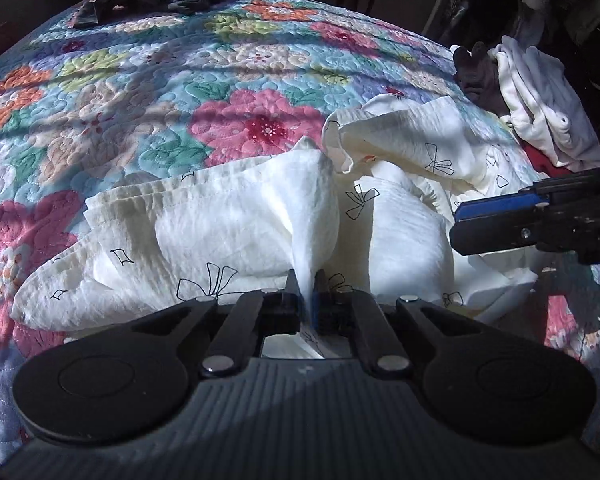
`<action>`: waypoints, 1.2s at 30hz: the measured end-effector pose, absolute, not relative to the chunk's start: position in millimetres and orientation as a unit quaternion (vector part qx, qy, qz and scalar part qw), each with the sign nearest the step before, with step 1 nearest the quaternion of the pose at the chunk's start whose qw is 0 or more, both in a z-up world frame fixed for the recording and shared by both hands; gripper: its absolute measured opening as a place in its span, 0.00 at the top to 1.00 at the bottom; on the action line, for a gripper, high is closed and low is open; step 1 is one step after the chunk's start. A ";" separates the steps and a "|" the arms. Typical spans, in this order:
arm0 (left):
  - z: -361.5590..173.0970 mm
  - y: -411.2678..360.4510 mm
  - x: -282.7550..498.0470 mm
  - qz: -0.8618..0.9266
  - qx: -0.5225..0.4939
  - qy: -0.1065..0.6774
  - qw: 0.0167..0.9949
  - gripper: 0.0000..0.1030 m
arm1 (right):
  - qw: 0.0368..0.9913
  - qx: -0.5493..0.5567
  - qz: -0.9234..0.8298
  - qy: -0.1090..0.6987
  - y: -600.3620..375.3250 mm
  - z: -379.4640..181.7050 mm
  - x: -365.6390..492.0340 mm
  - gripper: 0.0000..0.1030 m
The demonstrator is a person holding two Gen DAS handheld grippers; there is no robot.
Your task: Fold clothes
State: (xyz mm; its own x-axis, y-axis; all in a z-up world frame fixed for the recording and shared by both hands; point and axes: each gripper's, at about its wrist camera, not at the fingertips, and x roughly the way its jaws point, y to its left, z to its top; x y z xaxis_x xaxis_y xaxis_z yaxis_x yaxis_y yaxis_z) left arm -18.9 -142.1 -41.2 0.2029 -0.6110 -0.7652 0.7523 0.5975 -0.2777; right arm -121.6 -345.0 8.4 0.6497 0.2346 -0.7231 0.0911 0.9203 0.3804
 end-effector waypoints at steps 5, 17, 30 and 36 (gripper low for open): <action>-37.6 -133.2 -29.3 -0.439 0.070 0.456 0.771 0.96 | 0.873 0.157 0.025 0.462 -342.7 -17.6 -109.8 0.49; -49.7 -137.1 -36.5 -0.463 0.076 0.473 0.746 0.94 | 0.931 0.046 -0.006 0.361 -339.4 36.7 -97.4 0.98; 0.2 -78.3 3.1 -0.460 -0.047 0.451 0.763 0.48 | 0.948 0.061 0.021 0.312 -333.9 84.4 -130.6 0.99; -13.3 -85.5 16.3 -0.423 -0.047 0.451 0.785 0.46 | 0.874 0.154 0.070 0.456 -337.1 31.1 -189.6 0.97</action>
State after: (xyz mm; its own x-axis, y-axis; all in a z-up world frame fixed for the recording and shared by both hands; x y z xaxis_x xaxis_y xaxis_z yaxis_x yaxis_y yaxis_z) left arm 16.3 -85.5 -13.3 0.2361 -0.7060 -0.6677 0.6220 0.6377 -0.4543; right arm -189.6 -337.1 31.1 0.5751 0.2632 -0.7746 0.0168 0.9429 0.3328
